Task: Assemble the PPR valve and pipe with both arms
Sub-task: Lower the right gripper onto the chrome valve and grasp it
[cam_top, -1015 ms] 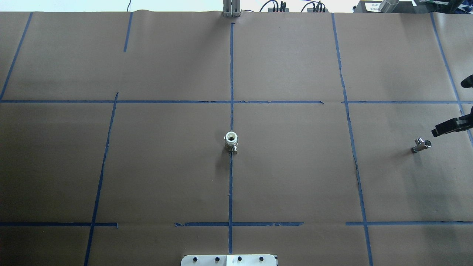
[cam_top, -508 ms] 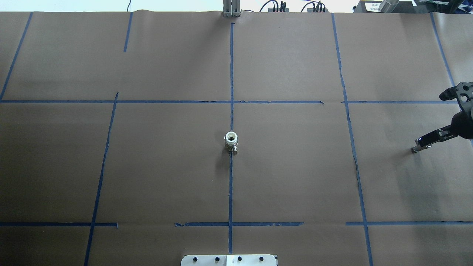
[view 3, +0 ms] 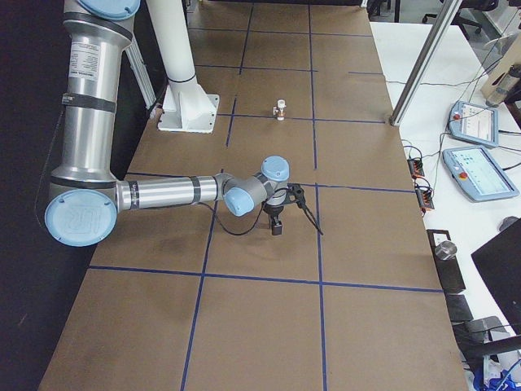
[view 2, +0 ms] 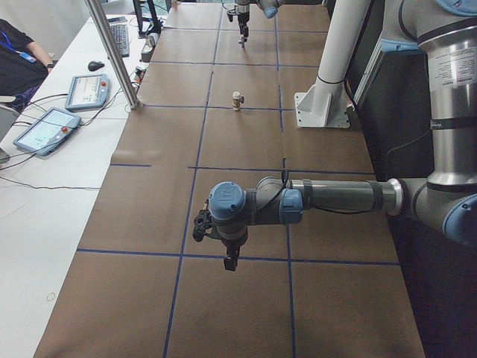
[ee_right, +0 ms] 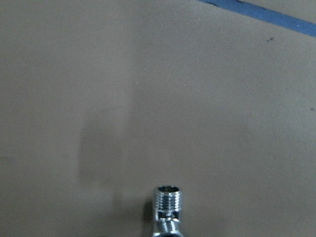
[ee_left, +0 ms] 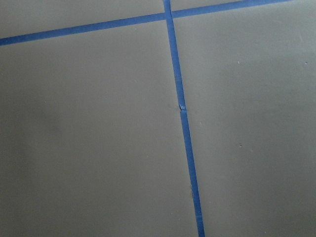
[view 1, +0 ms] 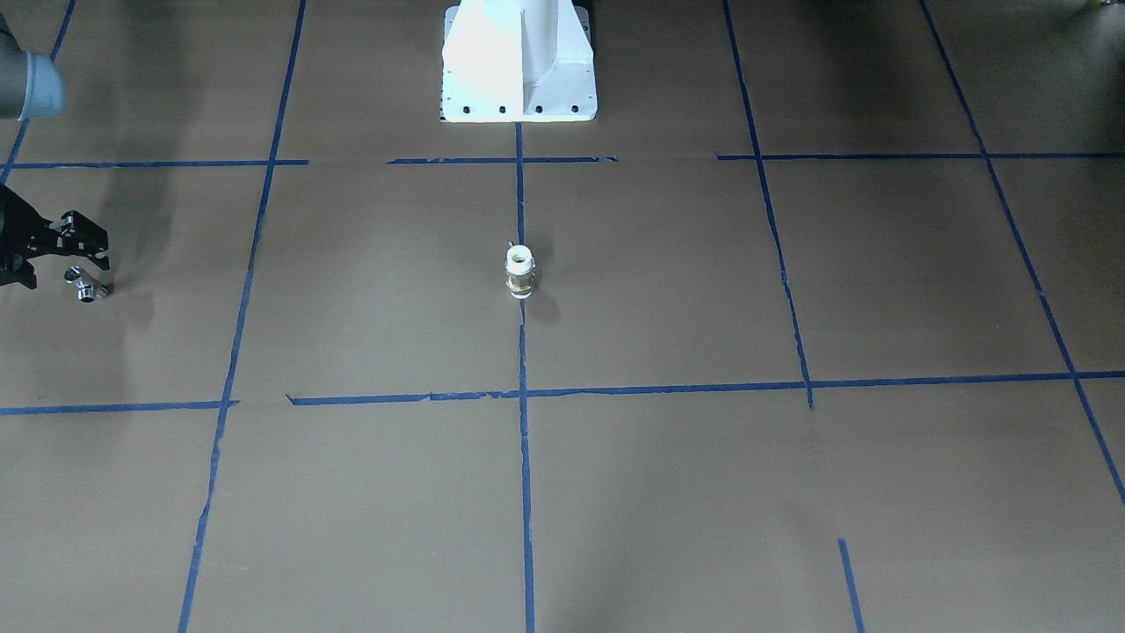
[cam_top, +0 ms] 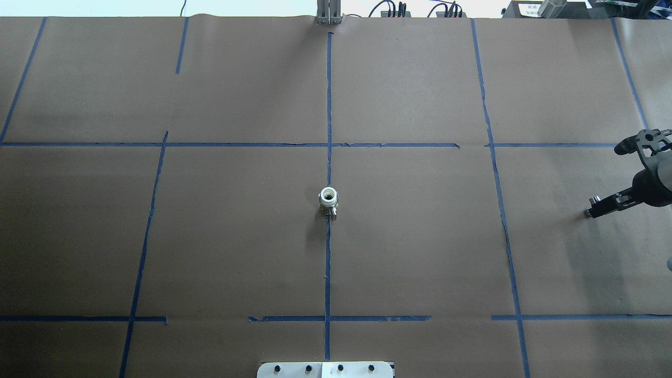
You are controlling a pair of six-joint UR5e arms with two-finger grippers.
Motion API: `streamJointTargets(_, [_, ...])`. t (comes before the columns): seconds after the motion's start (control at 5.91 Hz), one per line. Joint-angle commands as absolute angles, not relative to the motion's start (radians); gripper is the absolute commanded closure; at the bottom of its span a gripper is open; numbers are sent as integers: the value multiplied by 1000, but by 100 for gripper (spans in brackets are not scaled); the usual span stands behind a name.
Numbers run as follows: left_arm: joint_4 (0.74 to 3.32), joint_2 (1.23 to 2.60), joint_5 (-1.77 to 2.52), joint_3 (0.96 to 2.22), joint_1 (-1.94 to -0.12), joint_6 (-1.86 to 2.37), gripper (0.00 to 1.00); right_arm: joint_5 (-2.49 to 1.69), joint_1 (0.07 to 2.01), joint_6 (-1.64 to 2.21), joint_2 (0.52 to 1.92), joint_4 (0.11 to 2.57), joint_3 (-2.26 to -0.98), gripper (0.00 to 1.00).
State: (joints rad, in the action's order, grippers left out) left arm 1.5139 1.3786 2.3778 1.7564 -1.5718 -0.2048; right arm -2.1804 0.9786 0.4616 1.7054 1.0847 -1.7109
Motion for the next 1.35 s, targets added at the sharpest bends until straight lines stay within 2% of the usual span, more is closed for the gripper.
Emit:
streamJointTargets(0.0, [1513, 1379, 2378, 1756, -1571, -206, 0, -2187, 976, 463, 1687, 1081, -1707, 71])
streamJointTargets(0.17, [1514, 1379, 2378, 1756, -1572, -206, 0, -2189, 977, 451, 1687, 1081, -1712, 89])
streamJointTargets(0.34, [1513, 1378, 2378, 1756, -1572, -206, 0, -2187, 979, 449, 1687, 1080, -1716, 99])
streamJointTargets(0.85, [1513, 1378, 2376, 1755, -1572, -203, 0, -2212, 985, 466, 1663, 1138, -1830, 100])
streamJointTargets(1.18, [1513, 1378, 2372, 1759, -1572, -120, 0, -2220, 977, 480, 1429, 1358, -1833, 100])
